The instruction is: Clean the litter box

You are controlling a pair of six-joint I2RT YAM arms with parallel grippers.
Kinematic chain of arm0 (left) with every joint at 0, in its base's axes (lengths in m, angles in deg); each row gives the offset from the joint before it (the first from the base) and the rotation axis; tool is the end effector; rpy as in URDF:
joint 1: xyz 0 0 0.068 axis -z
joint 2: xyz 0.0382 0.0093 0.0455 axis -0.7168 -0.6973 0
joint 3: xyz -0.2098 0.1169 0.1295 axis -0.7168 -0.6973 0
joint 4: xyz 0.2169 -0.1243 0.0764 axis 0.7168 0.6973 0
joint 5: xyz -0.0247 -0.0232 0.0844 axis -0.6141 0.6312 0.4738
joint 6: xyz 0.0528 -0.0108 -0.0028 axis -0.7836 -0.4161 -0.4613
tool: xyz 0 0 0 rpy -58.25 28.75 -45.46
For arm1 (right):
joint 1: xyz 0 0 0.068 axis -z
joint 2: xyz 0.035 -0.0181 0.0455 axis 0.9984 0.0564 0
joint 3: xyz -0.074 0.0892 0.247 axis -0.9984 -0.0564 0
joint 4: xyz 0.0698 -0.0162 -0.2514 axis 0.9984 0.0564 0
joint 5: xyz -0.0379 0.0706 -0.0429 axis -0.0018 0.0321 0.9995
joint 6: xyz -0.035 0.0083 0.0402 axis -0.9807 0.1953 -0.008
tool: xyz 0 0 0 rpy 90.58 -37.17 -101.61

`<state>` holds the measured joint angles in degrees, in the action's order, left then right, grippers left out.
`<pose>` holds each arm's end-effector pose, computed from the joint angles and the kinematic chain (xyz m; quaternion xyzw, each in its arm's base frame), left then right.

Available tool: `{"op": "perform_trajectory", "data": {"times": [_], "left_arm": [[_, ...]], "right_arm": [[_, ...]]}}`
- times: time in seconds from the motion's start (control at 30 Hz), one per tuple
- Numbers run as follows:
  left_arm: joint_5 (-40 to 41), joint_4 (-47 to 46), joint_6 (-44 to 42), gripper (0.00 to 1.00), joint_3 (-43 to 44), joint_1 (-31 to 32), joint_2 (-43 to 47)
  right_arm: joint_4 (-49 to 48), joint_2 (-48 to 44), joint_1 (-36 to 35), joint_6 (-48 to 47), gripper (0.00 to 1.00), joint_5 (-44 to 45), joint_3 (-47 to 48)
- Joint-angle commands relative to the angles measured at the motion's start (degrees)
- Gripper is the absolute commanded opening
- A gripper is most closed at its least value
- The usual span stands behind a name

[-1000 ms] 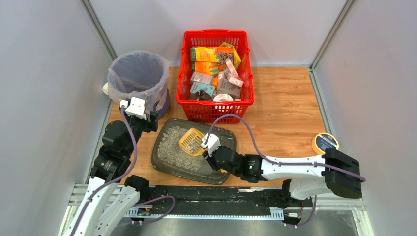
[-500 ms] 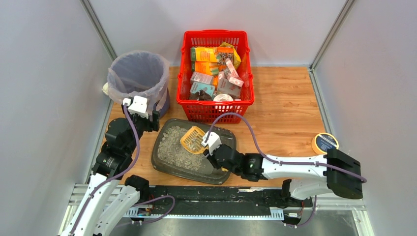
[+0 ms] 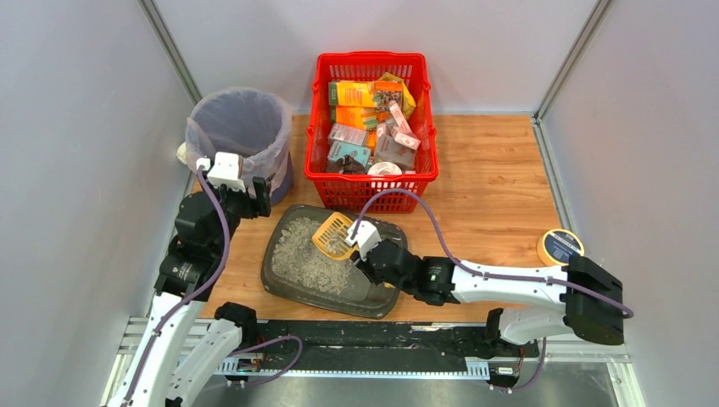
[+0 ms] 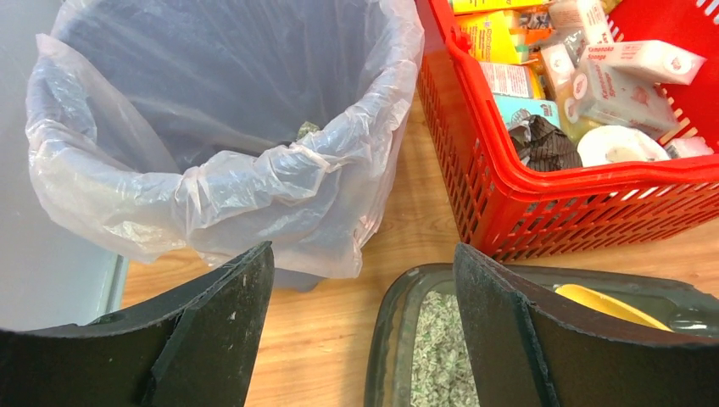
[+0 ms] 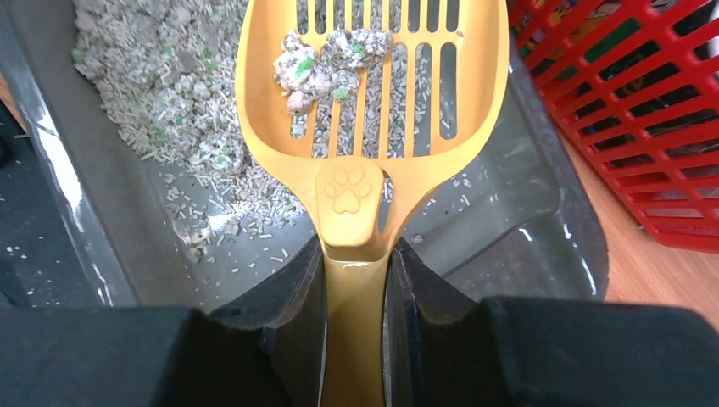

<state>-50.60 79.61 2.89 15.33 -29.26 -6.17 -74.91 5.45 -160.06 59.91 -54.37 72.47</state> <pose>0.1339 -0.0348 0.3640 0.0495 0.7568 -0.0555 0.6494 0.0918 0.2611 0.2253 -0.4215 0.7733 0.1550 0.4476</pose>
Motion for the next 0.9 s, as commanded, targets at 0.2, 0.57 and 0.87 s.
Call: {"op": "perform_trajectory", "data": {"times": [0.2, 0.57, 0.87], "left_arm": [[7.47, 7.76, 3.28, 0.89, 9.88, -2.47, -2.78], [-2.16, 14.88, 8.03, 0.97, 23.85, -19.32, -13.14], [-10.78, 13.85, 12.25, 0.92, 26.68, -28.39, -24.05]], "right_arm": [[9.56, -8.22, 1.75, -3.46, 0.0, -2.38, 4.78], [25.97, -5.51, 4.12, -2.4, 0.0, -10.04, 19.8], [33.91, -3.31, 4.48, -3.28, 0.0, -11.81, 32.46]]}}
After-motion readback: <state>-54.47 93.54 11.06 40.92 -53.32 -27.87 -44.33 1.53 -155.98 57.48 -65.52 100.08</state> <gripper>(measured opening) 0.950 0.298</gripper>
